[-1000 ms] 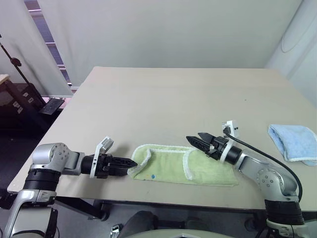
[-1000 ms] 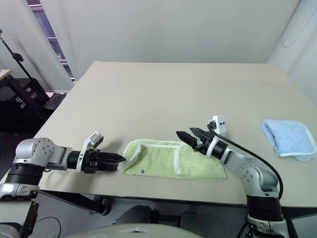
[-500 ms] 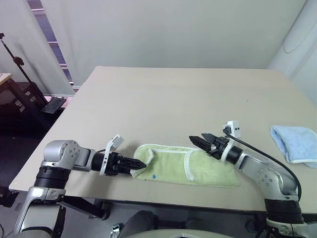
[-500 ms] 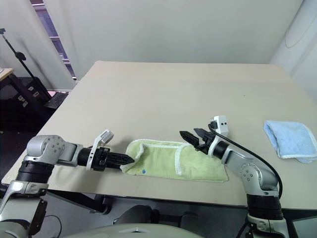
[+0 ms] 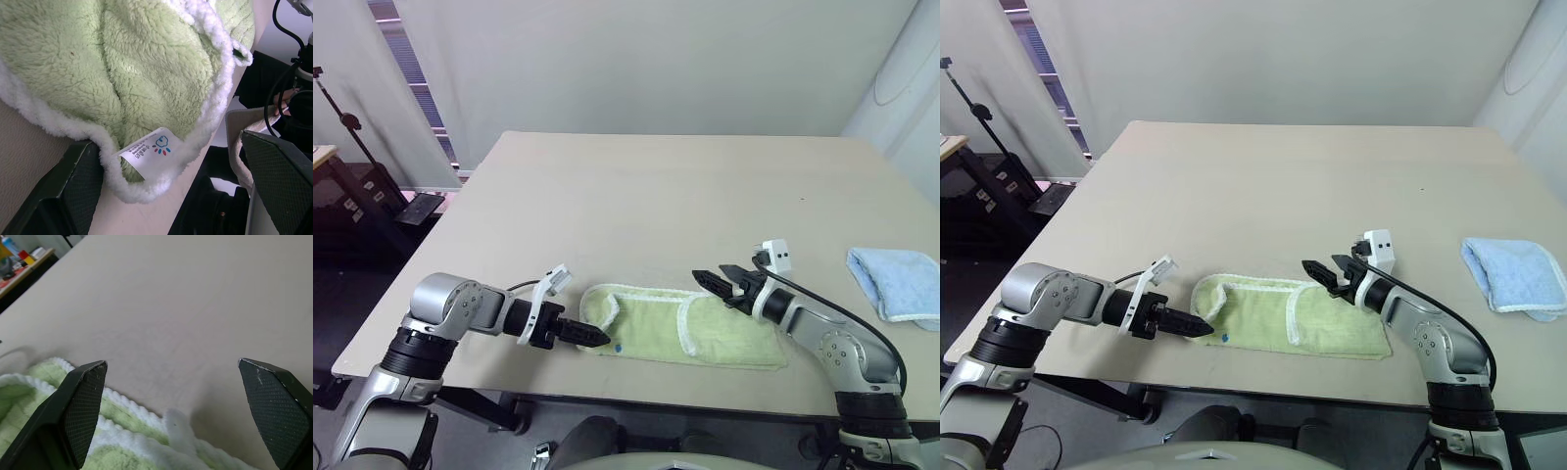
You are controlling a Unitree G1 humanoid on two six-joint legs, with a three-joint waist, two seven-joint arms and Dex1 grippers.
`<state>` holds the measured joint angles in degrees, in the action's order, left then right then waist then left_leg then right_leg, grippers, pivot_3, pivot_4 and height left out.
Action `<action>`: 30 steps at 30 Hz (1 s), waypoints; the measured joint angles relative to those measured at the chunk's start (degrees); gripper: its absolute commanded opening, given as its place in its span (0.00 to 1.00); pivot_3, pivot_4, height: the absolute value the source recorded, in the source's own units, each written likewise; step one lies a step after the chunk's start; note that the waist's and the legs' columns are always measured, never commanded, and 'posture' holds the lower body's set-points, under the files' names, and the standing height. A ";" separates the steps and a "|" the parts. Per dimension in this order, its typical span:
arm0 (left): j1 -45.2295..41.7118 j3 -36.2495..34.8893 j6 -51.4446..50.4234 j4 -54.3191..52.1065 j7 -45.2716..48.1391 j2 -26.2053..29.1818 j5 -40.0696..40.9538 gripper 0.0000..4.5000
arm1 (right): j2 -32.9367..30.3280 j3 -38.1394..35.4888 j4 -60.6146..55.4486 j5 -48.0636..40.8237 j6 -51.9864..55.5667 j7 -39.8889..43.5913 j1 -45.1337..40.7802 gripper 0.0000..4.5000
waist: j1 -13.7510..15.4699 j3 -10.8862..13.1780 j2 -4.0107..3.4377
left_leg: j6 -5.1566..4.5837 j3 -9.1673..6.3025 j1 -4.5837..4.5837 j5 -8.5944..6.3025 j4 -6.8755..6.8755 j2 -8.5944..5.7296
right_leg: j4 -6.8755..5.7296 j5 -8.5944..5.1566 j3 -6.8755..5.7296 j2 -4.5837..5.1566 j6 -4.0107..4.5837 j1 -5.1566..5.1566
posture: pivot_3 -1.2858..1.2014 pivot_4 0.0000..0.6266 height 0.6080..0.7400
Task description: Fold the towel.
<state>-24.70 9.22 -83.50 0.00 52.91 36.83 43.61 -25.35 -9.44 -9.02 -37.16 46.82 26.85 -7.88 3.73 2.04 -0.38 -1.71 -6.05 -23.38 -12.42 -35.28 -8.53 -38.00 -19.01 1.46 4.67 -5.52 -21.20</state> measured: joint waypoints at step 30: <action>-13.69 -9.87 -8.39 0.59 -0.98 -2.81 17.84 0.01 | -0.65 -14.57 -5.53 -12.78 -1.04 4.35 4.84 1.00 | -1.42 0.24 0.37 | 0.03 -0.09 -0.04 0.02 0.05 0.03 | 0.00 0.00 0.00 -0.11 -0.07 -0.11 | 0.52 0.00 1.00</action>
<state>-38.39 -0.65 -91.89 0.59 51.93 34.03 61.45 -26.00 -24.01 -14.54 -49.94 45.79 31.20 -3.03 2.31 2.28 -0.02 -1.69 -6.13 -23.42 -12.40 -35.23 -8.49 -38.00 -19.01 1.46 4.56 -5.59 -21.31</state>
